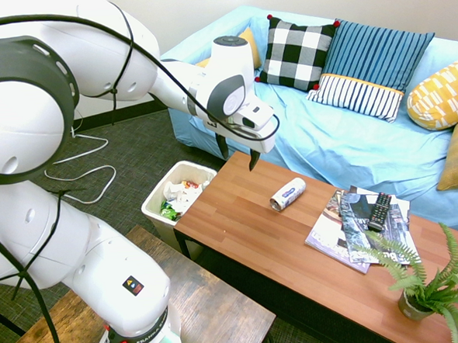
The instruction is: Throw the can in the trash bin
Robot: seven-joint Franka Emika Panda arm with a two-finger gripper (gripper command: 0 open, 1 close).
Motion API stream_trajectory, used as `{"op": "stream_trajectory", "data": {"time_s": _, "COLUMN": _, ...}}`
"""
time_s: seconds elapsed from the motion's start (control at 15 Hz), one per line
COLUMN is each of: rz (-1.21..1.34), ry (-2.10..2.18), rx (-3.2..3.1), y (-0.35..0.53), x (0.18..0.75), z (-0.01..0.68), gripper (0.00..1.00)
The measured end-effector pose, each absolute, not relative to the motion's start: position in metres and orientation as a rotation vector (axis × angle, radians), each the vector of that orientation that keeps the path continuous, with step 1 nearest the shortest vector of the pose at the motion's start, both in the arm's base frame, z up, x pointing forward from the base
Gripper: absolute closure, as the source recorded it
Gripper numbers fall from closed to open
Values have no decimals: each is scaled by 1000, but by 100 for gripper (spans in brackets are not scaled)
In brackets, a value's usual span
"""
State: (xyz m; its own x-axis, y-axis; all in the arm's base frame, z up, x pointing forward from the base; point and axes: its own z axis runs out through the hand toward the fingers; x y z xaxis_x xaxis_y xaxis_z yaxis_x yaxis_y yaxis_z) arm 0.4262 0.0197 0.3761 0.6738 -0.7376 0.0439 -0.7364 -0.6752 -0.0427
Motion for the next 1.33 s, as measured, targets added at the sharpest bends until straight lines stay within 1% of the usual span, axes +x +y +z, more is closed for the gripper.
{"op": "stream_trajectory", "data": {"time_s": 0.2, "rz": -78, "ry": 1267, "rx": -2857, "y": 16, "x": 428, "z": 375, "gripper": 0}}
{"op": "stream_trajectory", "data": {"time_s": 0.4, "rz": -108, "ry": 1332, "rx": -2832, "y": -11, "x": 442, "z": 369, "gripper": 0}}
{"op": "stream_trajectory", "data": {"time_s": 0.73, "rz": -142, "ry": 1398, "rx": -2798, "y": -47, "x": 489, "z": 344, "gripper": 0}}
{"op": "stream_trajectory", "data": {"time_s": 1.0, "rz": -142, "ry": 1382, "rx": -2836, "y": -54, "x": 527, "z": 320, "gripper": 0}}
{"op": "stream_trajectory", "data": {"time_s": 1.33, "rz": -108, "ry": 1394, "rx": -2879, "y": -54, "x": 571, "z": 273, "gripper": 0}}
